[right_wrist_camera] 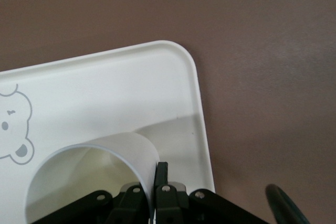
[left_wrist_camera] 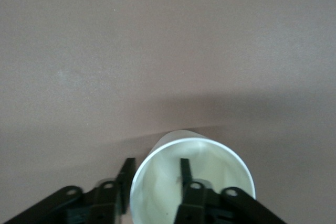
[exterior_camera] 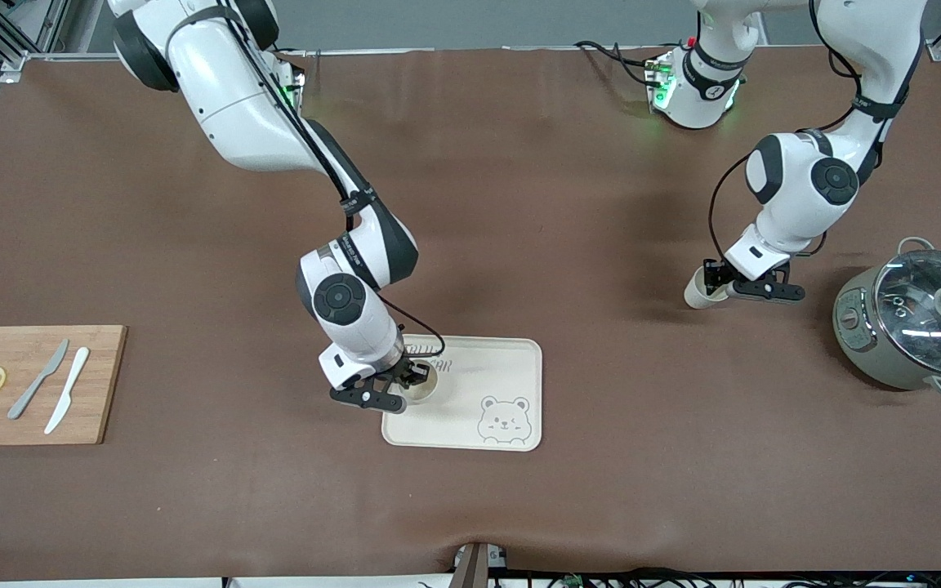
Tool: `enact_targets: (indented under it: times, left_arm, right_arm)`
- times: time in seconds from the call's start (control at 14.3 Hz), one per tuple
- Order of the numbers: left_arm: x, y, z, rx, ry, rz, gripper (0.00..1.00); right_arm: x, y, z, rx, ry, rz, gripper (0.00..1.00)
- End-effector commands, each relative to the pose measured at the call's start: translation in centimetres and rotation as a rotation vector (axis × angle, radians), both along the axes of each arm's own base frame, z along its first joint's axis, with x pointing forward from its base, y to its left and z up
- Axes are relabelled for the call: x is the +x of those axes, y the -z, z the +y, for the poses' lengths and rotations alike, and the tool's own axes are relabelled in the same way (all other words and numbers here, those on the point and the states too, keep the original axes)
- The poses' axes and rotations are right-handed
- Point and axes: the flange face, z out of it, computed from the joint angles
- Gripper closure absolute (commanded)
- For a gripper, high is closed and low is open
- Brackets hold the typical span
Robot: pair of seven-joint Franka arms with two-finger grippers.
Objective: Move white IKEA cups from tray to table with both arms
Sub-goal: 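Open the left gripper while the right gripper carries its cup toward the board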
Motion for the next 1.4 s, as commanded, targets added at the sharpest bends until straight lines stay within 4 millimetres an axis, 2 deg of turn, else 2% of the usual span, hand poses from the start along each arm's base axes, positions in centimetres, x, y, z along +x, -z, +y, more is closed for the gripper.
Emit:
enact_targets:
  times: [0.0,0.14,0.21,0.35,0.56,0.98,1.12,1.33]
  left_arm:
    - [0.9,-1.6,-0.4,-0.019,-0.016,-0.013,0.0]
    - [2.2,-3.8,-1.1,-0.033,-0.024,0.057,0.0]
    - [2.7,-5.0,-1.4,-0.038,-0.028,0.098,0.0]
    - [3.5,-7.6,-1.9,-0.042,-0.037,0.15,0.0]
    - [4.0,-11.2,-2.1,-0.038,-0.039,0.166,0.0]
    - [6.5,-18.0,-1.4,-0.05,-0.048,0.148,0.0]
    - [8.1,-20.8,-0.6,-0.057,-0.062,0.122,0.0]
    - [10.0,-23.8,-0.8,-0.054,-0.104,0.097,0.0]
  right_arm:
    - [0.5,-4.4,-1.9,-0.017,0.018,0.021,1.0]
    - [0.2,-7.1,-2.6,-0.033,-0.011,0.044,1.0]
    - [0.3,-8.3,-4.0,-0.05,-0.022,0.072,1.0]
    - [0.3,-10.9,-7.3,-0.063,-0.052,0.089,1.0]
    - [-0.5,-13.0,-12.7,-0.074,-0.13,0.097,1.0]
    - [-1.4,-14.4,-23.2,-0.08,-0.256,0.118,1.0]
    - [-1.4,-13.7,-27.2,-0.079,-0.297,0.132,1.0]
    - [-1.0,-12.7,-33.1,-0.047,-0.377,0.132,1.0]
